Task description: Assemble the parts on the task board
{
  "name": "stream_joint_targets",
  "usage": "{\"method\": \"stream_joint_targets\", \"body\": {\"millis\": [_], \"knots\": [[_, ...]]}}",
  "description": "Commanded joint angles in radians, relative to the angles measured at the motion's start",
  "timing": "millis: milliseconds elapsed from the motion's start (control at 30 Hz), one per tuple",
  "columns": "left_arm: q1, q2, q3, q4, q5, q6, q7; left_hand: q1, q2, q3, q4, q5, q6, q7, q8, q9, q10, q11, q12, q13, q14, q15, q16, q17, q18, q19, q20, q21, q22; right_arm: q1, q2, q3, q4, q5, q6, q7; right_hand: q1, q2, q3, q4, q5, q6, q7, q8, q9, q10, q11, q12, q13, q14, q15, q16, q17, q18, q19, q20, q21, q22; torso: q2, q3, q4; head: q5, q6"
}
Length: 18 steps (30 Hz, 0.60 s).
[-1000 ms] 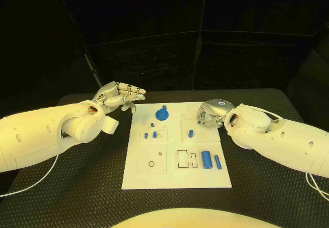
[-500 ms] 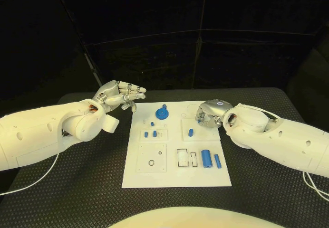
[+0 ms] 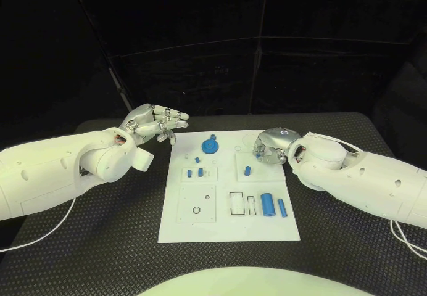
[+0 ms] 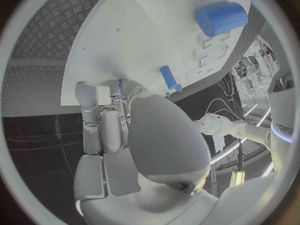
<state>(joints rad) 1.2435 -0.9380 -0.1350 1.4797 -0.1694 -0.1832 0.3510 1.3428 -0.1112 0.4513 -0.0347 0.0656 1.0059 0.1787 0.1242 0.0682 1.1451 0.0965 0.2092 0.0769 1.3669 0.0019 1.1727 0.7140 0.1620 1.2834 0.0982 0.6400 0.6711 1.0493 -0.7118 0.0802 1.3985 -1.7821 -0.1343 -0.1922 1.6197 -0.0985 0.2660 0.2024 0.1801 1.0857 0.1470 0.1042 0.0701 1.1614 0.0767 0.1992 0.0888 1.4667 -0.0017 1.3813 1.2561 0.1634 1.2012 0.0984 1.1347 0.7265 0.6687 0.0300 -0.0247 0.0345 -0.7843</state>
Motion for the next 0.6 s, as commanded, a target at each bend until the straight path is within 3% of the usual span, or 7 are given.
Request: {"method": "stream_joint_targets", "body": {"millis": [33, 200, 467, 600], "knots": [[0.002, 0.001, 0.001, 0.001, -0.002, 0.015, -0.006, 0.007, 0.001, 0.001, -0.006, 0.003, -0.006, 0.001, -0.006, -0.001, -0.007, 0.002, 0.003, -0.001, -0.003, 0.004, 0.001, -0.001, 0.019, -0.007, 0.004, -0.004, -0.001, -0.008, 0.001, -0.005, 0.001, -0.011, -0.004, -0.012, -0.001, 0.003, 0.021, -0.011, -0.006, 0.015, 0.000, -0.002, 0.002, 0.016, -0.003, -0.003, 0.000, 0.048, -0.008, 0.007, 0.003, -0.015, 0.007, -0.003, 0.009, 0.009, -0.001, 0.0004, -0.0002, 0.001, -0.001], [0.002, 0.001, 0.001, 0.000, -0.003, 0.015, -0.007, 0.007, 0.001, 0.001, -0.006, 0.003, -0.006, 0.001, -0.006, -0.001, -0.007, 0.002, 0.003, -0.001, -0.003, 0.004, 0.001, -0.001, 0.019, -0.007, 0.004, -0.004, -0.001, -0.009, -0.005, -0.005, 0.011, -0.017, -0.061, -0.015, 0.002, 0.003, 0.057, -0.034, -0.007, 0.023, 0.001, -0.005, 0.001, 0.026, -0.003, -0.010, -0.005, 0.049, -0.008, 0.011, 0.004, -0.018, 0.011, -0.006, 0.022, 0.024, -0.001, 0.0017, -0.0017, 0.003, -0.002], [0.002, 0.002, 0.001, -0.003, -0.004, 0.005, -0.006, 0.006, 0.000, -0.001, -0.014, 0.004, -0.031, 0.011, -0.011, -0.002, -0.031, 0.011, 0.003, -0.003, -0.007, 0.011, 0.001, -0.006, 0.018, -0.008, 0.007, -0.007, -0.002, -0.010, -0.022, -0.004, 0.034, -0.004, -0.106, -0.012, -0.013, -0.006, 0.095, -0.056, -0.006, 0.030, 0.002, -0.010, 0.001, 0.035, -0.003, -0.018, -0.010, 0.049, -0.008, 0.013, 0.003, -0.019, 0.010, -0.006, 0.032, 0.034, -0.001, 0.0009, -0.0004, -0.005, 0.002], [0.002, 0.003, 0.001, -0.004, -0.004, 0.004, -0.005, 0.006, 0.000, -0.001, -0.015, 0.004, -0.033, 0.011, -0.011, -0.002, -0.033, 0.012, 0.003, -0.004, -0.007, 0.011, 0.001, -0.007, 0.018, -0.008, 0.008, -0.007, -0.002, -0.009, -0.033, -0.004, 0.050, 0.015, -0.128, -0.005, -0.051, -0.022, 0.133, -0.077, 0.005, 0.036, 0.002, -0.017, 0.000, 0.043, -0.003, -0.029, -0.015, 0.048, -0.007, 0.016, 0.002, -0.019, 0.006, -0.005, 0.040, 0.041, 0.000, 0.0008, -0.0003, -0.002, 0.001]]}}
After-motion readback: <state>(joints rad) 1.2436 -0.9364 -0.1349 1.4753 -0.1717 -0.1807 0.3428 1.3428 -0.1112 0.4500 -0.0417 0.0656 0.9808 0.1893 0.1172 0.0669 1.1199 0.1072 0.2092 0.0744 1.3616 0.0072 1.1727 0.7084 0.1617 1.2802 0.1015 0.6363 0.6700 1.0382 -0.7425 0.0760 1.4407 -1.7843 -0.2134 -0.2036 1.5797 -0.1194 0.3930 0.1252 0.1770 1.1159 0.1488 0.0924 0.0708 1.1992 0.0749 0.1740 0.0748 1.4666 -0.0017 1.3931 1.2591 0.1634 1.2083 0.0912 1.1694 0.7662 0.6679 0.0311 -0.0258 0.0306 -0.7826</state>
